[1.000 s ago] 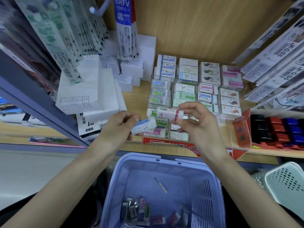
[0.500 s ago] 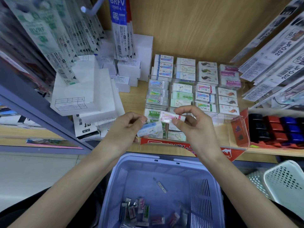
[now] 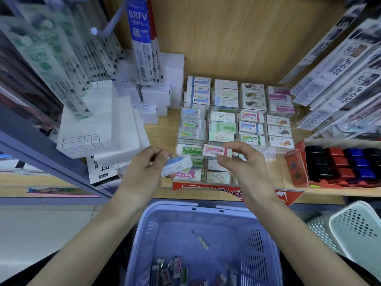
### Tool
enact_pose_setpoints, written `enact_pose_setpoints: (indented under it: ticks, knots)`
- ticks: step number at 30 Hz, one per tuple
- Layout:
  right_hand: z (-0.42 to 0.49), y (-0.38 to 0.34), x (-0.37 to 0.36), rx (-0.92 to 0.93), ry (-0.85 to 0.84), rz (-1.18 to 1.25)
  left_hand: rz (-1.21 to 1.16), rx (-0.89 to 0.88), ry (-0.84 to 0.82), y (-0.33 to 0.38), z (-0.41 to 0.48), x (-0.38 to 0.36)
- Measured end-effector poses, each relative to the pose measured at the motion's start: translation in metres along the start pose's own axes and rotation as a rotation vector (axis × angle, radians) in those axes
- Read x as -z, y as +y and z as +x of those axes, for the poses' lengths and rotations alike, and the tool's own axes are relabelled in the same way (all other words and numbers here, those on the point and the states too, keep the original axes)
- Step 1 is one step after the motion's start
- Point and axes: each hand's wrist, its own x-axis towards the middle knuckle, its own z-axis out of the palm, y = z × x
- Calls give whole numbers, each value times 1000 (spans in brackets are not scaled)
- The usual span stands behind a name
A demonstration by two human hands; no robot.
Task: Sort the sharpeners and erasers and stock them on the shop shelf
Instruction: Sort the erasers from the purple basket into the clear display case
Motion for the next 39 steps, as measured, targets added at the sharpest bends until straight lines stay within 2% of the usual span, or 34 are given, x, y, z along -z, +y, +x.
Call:
enact_pose_setpoints:
  ticks: [3,8,14,18,23,27,28,29,31,32,33,34,37,39]
  knots:
    - [-1,-5,10,29,-29,5,-11,-16,10,5,1,-6]
    - [5,-16,42,117,-43,-173,-79,-38,-28,11,-1,-25]
    - [55,-21,81,249,185,-312,-22,-60,-53,15,1,-46]
    - [93,-17,80,339,226,-419,-42,-39,-57,17,3,-55]
    - [110,-5,74,568,261,-855,-61,8,-26,16,9,-53]
    - [92,-14,67,670,326,-995,-151,56,-41,18,9,-53]
    - [78,-20,63,648,251,-928,-169,56,-48,18,9,-54]
    - [59,-26,57,547,105,-792,-184,51,-57,19,8,-54]
    - [16,-36,44,215,-305,-437,-192,36,-70,21,7,-53]
    - [-1,-37,38,76,-440,-294,-185,31,-78,21,6,-53]
    - [-12,-34,35,13,-511,-206,-180,28,-84,21,6,-53]
    - [-18,-28,33,14,-523,-157,-180,29,-89,20,6,-53]
    - [-17,-18,29,100,-416,-133,-211,29,-105,18,5,-53]
    - [-14,-16,27,79,-355,-78,-222,16,-136,20,2,-54]
